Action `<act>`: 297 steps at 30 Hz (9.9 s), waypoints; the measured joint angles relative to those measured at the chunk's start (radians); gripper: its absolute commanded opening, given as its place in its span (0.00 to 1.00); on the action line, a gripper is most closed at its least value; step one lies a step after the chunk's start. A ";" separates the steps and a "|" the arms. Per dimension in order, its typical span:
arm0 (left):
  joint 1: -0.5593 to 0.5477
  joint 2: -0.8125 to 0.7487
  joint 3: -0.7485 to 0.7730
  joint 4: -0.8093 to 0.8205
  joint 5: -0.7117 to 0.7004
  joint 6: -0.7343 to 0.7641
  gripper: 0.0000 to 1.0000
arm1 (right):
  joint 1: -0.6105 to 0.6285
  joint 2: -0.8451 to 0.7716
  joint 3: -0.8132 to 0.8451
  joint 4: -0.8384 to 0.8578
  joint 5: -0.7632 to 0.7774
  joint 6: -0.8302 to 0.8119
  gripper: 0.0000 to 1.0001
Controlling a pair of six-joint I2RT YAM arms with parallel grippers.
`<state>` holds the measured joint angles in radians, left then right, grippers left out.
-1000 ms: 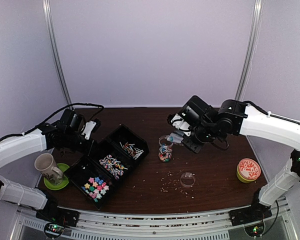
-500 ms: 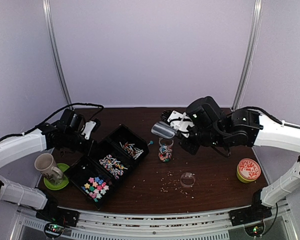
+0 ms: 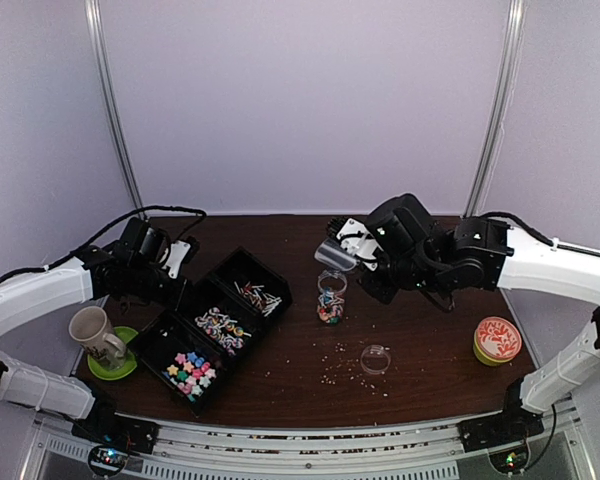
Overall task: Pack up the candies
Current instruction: Adjust the fake candies in the storage box.
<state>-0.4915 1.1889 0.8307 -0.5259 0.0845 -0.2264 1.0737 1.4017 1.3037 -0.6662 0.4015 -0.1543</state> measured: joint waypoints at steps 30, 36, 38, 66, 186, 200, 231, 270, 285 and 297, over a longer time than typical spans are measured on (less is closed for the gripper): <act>0.065 0.310 0.362 -0.066 -0.061 -0.040 0.00 | -0.333 0.243 0.050 -0.136 -0.116 0.131 0.00; 0.057 0.349 0.374 -0.058 -0.041 -0.044 0.00 | -0.334 0.253 0.028 -0.147 -0.172 0.116 0.00; 0.054 0.359 0.374 -0.056 -0.031 -0.044 0.00 | -0.334 0.266 0.027 -0.147 -0.185 0.109 0.00; 0.036 0.486 0.410 0.034 0.069 -0.021 0.00 | -0.356 0.401 0.098 -0.131 -0.274 0.079 0.00; -0.057 0.962 0.963 -0.098 0.090 0.129 0.00 | -0.462 0.476 0.044 0.185 -0.307 -0.139 0.00; -0.005 0.985 0.963 -0.112 0.171 0.071 0.00 | -0.462 0.474 0.038 0.192 -0.308 -0.139 0.00; -0.121 0.909 0.965 -0.147 -0.317 0.175 0.00 | -0.450 0.471 0.039 0.185 -0.323 -0.135 0.00; -0.222 0.914 1.011 -0.190 -0.429 0.276 0.00 | -0.435 0.478 0.042 0.198 -0.335 -0.130 0.00; -0.222 0.914 1.014 -0.190 -0.422 0.281 0.00 | -0.415 0.495 0.077 0.169 -0.283 -0.200 0.00; -0.219 0.913 1.014 -0.187 -0.403 0.282 0.00 | -0.406 0.492 0.036 0.230 -0.213 -0.236 0.00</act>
<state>-0.7109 2.1017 1.8442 -0.7128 -0.3187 0.0555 0.6682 1.8938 1.3399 -0.4366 0.1883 -0.3904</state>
